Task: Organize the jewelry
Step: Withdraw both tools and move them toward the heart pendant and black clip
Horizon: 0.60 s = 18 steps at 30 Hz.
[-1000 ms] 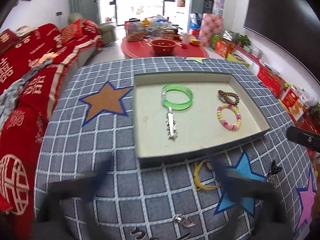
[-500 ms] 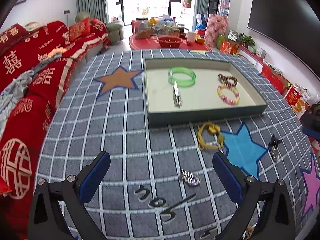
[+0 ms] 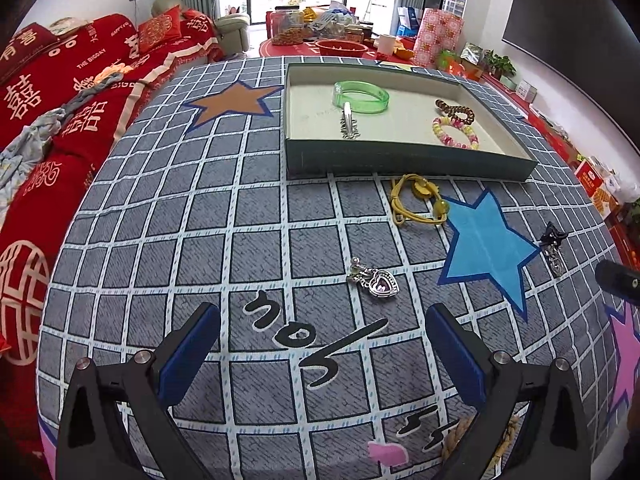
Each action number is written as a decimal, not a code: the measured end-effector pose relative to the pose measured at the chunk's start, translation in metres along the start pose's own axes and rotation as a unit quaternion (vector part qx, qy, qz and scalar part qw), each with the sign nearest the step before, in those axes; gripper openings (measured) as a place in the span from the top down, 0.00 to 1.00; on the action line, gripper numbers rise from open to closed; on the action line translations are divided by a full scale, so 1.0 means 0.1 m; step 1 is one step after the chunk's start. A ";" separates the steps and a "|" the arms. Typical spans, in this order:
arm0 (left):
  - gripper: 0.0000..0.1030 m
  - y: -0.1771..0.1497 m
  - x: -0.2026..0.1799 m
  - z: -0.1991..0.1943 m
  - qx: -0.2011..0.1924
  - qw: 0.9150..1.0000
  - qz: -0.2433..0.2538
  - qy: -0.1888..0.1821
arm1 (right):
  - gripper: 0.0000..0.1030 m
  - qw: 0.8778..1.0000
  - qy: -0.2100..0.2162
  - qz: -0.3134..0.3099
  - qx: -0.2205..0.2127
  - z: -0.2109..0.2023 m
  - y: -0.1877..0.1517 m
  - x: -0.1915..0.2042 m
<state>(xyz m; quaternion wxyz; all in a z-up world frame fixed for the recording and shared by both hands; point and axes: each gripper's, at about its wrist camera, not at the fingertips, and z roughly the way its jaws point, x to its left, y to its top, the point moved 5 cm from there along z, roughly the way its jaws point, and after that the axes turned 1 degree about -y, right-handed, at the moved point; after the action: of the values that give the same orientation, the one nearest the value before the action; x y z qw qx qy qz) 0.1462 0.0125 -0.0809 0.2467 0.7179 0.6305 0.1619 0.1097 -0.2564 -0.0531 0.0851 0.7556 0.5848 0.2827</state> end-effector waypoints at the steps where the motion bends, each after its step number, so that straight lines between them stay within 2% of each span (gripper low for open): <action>1: 0.00 0.00 0.01 0.00 0.001 1.000 -0.003 0.000 | 0.00 1.000 -0.002 0.000 0.001 0.01 -0.03 -0.02; 11: 0.00 -0.01 -0.03 0.09 0.012 1.000 -0.007 0.007 | 0.00 1.000 -0.018 -0.008 0.007 0.10 -0.08 -0.11; 18: 0.00 0.01 -0.13 0.18 0.021 1.000 0.004 0.007 | 0.00 0.999 -0.028 -0.023 0.021 0.21 0.02 -0.09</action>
<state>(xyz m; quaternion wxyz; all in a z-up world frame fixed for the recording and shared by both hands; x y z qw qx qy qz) 0.1549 -0.0036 -0.0944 0.2264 0.7242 0.6326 0.1550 0.1211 -0.2617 -0.0721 0.0920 0.7512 0.6051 0.2471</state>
